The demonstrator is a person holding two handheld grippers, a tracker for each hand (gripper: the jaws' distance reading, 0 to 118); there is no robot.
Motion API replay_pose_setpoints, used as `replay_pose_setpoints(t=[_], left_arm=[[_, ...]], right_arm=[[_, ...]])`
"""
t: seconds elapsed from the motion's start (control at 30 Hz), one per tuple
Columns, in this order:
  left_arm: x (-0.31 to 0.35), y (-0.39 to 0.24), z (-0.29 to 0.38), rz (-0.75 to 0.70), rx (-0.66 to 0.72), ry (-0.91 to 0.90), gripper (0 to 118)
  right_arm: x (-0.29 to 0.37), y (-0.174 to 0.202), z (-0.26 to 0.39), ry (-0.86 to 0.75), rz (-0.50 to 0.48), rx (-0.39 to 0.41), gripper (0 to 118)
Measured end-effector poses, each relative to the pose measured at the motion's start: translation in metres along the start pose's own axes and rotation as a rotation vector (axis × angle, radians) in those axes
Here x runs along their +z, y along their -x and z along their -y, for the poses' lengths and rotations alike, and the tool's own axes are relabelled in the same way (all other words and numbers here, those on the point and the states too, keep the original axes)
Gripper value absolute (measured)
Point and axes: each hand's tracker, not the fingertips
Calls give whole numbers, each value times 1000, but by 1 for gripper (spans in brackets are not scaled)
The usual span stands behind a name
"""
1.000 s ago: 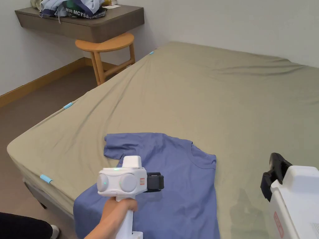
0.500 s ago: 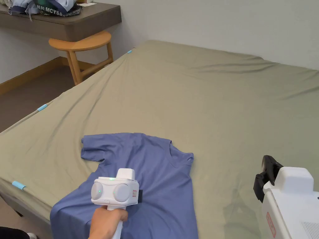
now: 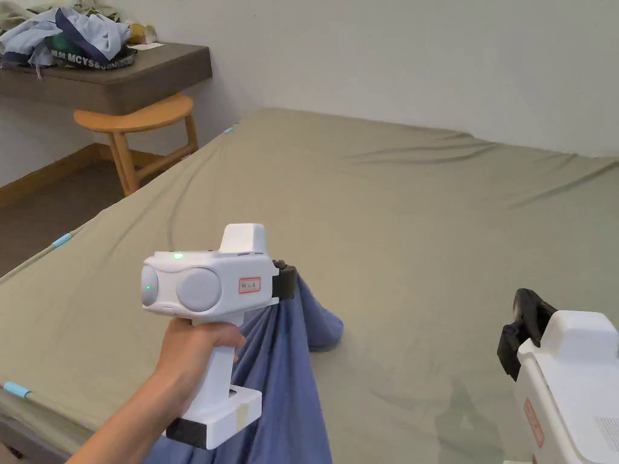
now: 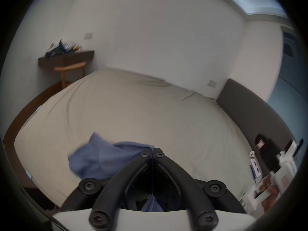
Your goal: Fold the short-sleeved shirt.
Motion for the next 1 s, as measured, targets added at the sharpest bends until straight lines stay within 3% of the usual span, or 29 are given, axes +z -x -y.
replay_pose_setpoints(t=[0.23,0.47,0.8,1.0], left_arm=[[17,-96,-76,126,-210,-130,0],[-14,-194,-81,240,-378,-116,0],[-75,-301,-47,460,-365,-8,0],[-118,-325,11,495,-399,126,0]], right_arm=[[24,-47,-11,-50,108,-2,1],[53,-104,-10,-59,230,-18,1],[87,-169,1,-33,393,-5,1],[95,-187,12,0,444,-20,1]])
